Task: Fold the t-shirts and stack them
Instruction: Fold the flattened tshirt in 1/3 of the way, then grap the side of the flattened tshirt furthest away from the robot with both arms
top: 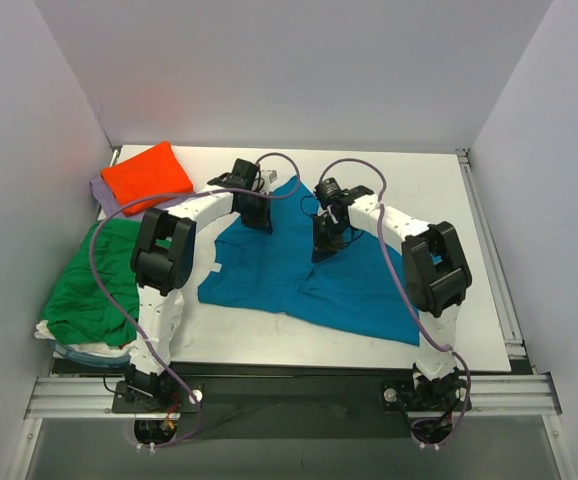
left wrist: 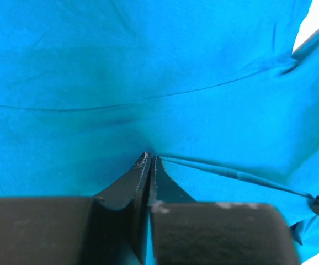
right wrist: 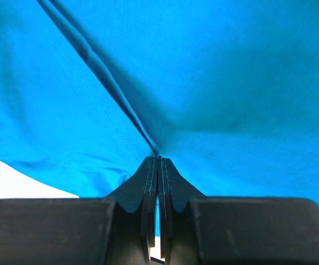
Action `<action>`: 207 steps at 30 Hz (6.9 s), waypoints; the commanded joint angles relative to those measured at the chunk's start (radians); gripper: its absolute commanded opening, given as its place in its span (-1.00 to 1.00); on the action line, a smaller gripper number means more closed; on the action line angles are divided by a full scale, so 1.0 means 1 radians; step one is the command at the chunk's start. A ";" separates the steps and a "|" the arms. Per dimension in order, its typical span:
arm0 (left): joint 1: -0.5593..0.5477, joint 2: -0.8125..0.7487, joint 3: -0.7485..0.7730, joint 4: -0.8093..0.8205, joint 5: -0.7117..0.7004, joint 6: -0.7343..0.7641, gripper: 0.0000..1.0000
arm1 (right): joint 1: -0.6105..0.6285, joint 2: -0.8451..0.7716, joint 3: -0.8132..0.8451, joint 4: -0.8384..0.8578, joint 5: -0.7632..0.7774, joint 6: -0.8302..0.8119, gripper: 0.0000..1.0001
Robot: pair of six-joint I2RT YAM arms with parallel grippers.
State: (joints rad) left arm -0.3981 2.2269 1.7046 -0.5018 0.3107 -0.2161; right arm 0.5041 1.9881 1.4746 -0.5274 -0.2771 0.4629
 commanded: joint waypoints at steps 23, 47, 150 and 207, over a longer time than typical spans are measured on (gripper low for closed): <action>-0.033 -0.257 -0.215 0.014 -0.010 -0.098 0.29 | -0.196 -0.357 -0.391 0.006 0.044 -0.007 0.13; -0.146 -0.414 -0.660 0.043 -0.163 -0.198 0.27 | -0.254 -0.339 -0.642 0.038 0.133 -0.053 0.12; -0.136 -0.439 -0.290 -0.095 -0.249 -0.293 0.31 | -0.820 0.120 0.046 -0.037 0.236 -0.251 -0.99; -0.022 0.297 0.494 0.039 -0.142 -0.032 -0.96 | -0.788 0.017 -0.022 -0.114 0.253 -0.221 -1.00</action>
State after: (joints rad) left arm -0.4244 2.5156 2.1670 -0.4992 0.1379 -0.2558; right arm -0.2916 2.0270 1.4319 -0.5682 -0.0566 0.2317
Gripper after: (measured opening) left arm 0.067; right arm 0.040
